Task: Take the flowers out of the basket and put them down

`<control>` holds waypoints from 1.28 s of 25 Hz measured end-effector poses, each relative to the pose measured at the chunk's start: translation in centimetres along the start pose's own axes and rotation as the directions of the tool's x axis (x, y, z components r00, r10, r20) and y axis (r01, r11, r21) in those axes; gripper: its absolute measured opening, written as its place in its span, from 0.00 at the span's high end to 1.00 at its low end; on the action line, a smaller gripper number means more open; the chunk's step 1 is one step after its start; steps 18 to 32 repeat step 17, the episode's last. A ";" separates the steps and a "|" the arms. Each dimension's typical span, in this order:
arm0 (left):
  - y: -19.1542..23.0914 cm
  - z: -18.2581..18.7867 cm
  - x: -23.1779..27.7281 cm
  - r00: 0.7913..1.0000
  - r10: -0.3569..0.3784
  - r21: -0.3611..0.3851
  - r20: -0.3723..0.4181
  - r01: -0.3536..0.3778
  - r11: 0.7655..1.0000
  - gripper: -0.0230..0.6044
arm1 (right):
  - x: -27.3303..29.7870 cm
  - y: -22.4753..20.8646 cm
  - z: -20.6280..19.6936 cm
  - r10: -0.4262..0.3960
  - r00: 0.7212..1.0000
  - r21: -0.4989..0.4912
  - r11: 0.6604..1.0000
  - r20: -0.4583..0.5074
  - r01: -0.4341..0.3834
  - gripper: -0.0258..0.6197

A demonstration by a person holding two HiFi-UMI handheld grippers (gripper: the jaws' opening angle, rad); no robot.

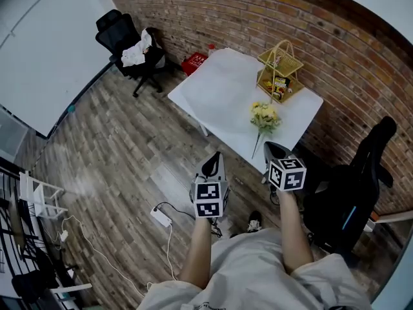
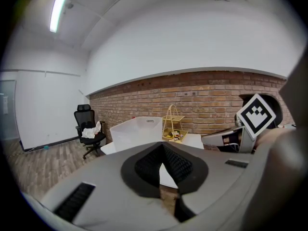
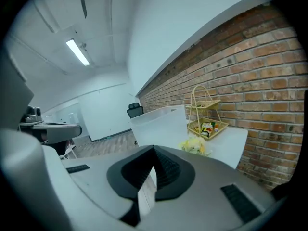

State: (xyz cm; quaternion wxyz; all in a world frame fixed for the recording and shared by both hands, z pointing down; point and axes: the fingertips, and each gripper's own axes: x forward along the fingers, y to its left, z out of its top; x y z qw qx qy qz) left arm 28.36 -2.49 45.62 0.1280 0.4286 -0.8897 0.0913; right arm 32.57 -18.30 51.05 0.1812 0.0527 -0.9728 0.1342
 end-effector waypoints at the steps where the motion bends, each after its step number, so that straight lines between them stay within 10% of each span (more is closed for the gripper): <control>1: 0.1 0.0 0.3 1.000 0.008 -0.002 -0.003 -0.008 1.000 0.92 | 0.3 0.1 0.2 0.013 1.000 -0.006 1.000 -0.002 -0.013 0.97; 32: -1.2 -5.6 1.3 0.986 0.122 -0.110 -0.117 -0.135 0.985 0.92 | -1.0 -1.8 -4.8 0.134 0.984 -0.029 0.990 -0.119 -0.138 0.97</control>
